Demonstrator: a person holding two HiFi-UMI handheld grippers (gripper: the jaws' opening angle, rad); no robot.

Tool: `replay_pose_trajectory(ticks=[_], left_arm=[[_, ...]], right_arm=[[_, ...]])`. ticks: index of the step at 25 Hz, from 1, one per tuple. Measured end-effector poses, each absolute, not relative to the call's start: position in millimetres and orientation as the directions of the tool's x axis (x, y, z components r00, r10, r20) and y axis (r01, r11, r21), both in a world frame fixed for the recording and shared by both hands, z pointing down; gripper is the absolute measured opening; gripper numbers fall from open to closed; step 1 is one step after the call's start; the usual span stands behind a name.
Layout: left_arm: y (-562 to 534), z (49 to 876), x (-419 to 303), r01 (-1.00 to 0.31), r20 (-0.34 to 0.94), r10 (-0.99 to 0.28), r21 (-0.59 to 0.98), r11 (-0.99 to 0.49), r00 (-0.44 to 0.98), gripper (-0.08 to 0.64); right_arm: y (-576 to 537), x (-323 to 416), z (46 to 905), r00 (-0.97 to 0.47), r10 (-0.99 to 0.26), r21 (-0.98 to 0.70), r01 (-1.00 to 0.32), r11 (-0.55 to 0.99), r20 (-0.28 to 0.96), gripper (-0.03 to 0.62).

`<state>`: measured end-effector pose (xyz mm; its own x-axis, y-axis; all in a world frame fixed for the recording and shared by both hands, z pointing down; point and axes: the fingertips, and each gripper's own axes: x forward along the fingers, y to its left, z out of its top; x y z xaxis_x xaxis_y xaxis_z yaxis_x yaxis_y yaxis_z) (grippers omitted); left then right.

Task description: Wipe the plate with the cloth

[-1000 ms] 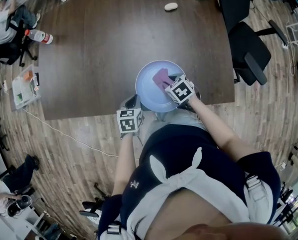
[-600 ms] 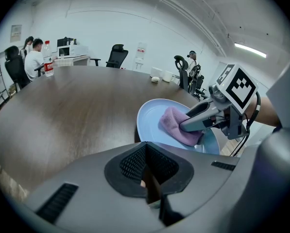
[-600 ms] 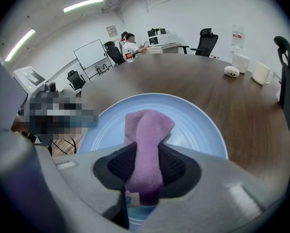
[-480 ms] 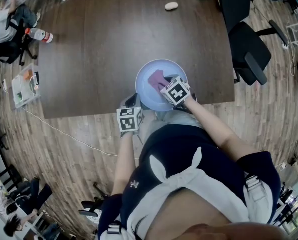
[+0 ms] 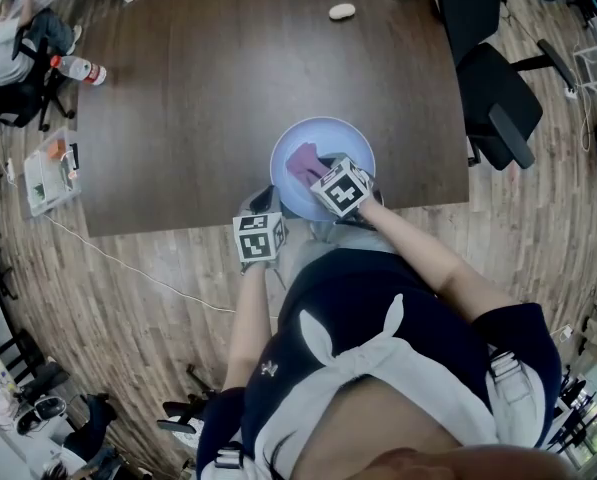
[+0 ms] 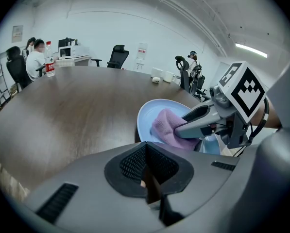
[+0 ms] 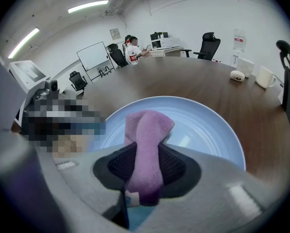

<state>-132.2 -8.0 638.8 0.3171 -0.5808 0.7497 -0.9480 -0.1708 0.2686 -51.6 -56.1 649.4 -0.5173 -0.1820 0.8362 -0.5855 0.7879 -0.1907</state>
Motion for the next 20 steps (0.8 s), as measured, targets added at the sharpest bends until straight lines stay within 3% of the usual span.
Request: replay_pose_trajectory(ticks=[20], left_arm=[[-7.9, 637.3, -132.6, -0.949, 0.746, -0.590, 0.281, -0.141, 0.309, 0.004]], right_arm=[[-29.5, -83.9, 645.7, -0.530, -0.148, -0.163, -0.495, 0.853, 0.835, 0.129]])
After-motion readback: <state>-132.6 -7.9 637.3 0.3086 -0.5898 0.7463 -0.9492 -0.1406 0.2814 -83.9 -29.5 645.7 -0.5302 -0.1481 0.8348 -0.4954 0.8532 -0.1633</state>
